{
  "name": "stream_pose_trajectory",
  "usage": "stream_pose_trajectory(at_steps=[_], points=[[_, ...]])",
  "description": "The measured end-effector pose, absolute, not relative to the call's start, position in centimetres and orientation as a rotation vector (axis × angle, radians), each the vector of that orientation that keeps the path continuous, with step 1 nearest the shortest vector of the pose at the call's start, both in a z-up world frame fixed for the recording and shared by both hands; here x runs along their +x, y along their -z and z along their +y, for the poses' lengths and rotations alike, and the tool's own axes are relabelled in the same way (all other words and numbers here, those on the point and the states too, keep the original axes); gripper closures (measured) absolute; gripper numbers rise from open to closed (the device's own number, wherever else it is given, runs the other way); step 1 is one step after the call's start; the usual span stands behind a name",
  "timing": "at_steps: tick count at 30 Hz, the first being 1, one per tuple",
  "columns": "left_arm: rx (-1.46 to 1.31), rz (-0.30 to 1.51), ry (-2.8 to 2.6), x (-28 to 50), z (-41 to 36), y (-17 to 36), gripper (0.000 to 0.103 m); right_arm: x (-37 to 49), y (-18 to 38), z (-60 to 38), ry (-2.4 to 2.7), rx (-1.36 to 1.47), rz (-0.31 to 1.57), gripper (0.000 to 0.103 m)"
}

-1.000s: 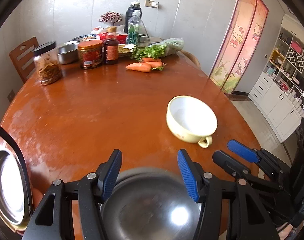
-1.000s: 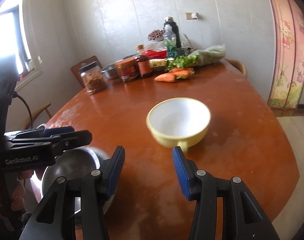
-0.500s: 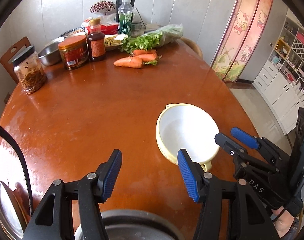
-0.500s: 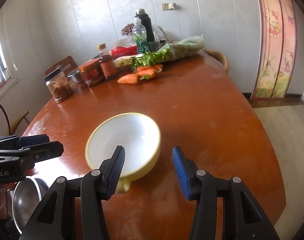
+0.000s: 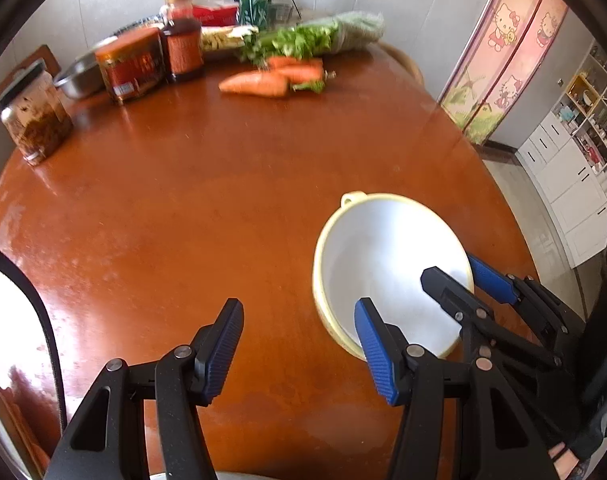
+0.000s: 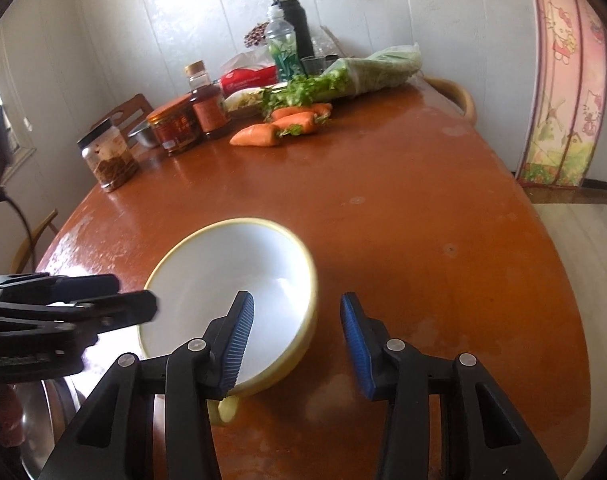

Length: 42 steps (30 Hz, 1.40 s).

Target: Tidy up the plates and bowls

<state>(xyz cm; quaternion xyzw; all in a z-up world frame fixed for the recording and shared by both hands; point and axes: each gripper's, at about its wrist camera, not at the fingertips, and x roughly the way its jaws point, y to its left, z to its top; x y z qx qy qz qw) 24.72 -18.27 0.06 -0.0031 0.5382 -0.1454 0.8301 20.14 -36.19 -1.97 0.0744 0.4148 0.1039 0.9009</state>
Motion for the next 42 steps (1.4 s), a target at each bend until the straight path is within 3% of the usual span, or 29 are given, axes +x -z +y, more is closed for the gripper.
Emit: stream_pose_trajectory(at_steps=[15, 42], points=[[-0.118, 1.159, 0.395, 24.5, -17.6, 0.1, 0.048, 18.9, 1.6, -33.2, -0.278, 0.105, 0.857, 0.062], [-0.161, 0.871, 0.329, 14.9, -8.0, -8.9, 0.048, 11.9, -6.6, -24.6, -0.401, 0.025, 0.678, 0.062]])
